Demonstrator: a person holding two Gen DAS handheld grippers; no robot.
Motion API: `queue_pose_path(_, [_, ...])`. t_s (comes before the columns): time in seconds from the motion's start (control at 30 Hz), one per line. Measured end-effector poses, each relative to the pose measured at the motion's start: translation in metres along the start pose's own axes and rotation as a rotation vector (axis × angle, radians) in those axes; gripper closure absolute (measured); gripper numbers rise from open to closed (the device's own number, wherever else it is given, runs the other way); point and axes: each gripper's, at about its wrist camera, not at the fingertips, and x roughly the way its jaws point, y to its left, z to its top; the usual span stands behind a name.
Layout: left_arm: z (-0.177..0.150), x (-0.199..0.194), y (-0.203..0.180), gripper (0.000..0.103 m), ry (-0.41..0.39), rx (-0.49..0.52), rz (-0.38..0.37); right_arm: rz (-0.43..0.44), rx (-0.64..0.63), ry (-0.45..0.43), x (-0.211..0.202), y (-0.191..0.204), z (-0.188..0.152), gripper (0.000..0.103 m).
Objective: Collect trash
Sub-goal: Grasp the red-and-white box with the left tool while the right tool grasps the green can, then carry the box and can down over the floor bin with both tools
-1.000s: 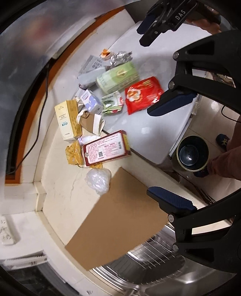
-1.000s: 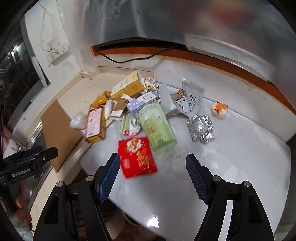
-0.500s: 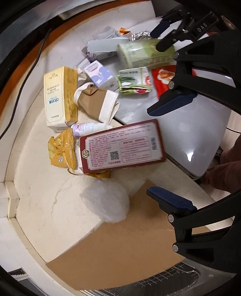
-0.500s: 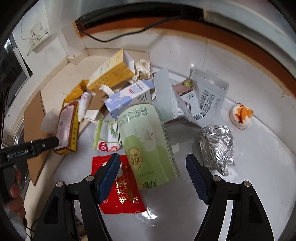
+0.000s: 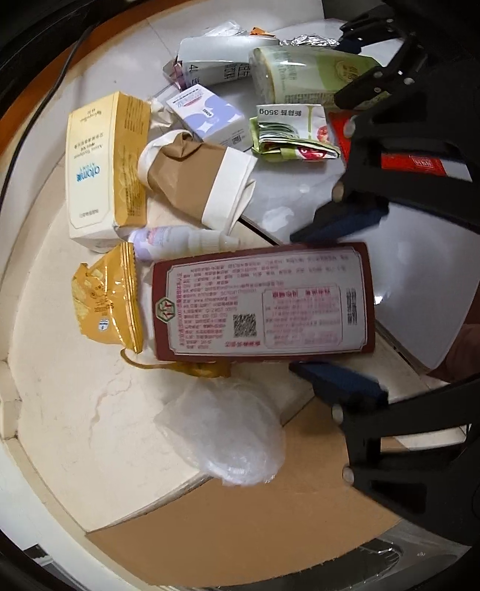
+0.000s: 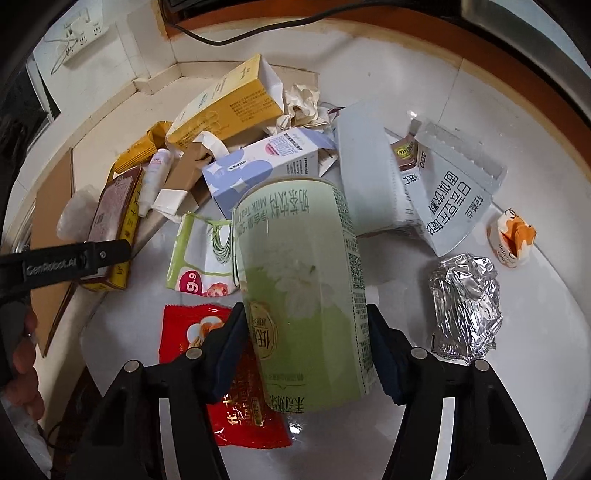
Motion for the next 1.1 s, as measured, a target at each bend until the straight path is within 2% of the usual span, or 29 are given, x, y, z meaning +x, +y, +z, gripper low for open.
queue_pose_path(0.27, [-0.013, -0.011, -0.002, 0.048, -0.065, 0.011, 0.003, 0.015, 0.031, -0.047, -0.022, -0.008, -0.013, 0.048])
queue_pose_path(0.57, [-0.048, -0.059, 0.003, 0.048, -0.105, 0.052, -0.063, 0.123, 0.12, -0.089, -0.076, -0.022, -0.035, 0.048])
queue_pose_path(0.77, [-0.085, -0.091, 0.012, 0.048, -0.135, 0.066, -0.109, 0.154, 0.136, -0.114, -0.111, -0.018, -0.063, 0.048])
queue_pose_path(1.1, [-0.182, -0.136, 0.034, 0.048, -0.196, 0.109, -0.191, 0.216, 0.128, -0.131, -0.16, 0.014, -0.132, 0.048])
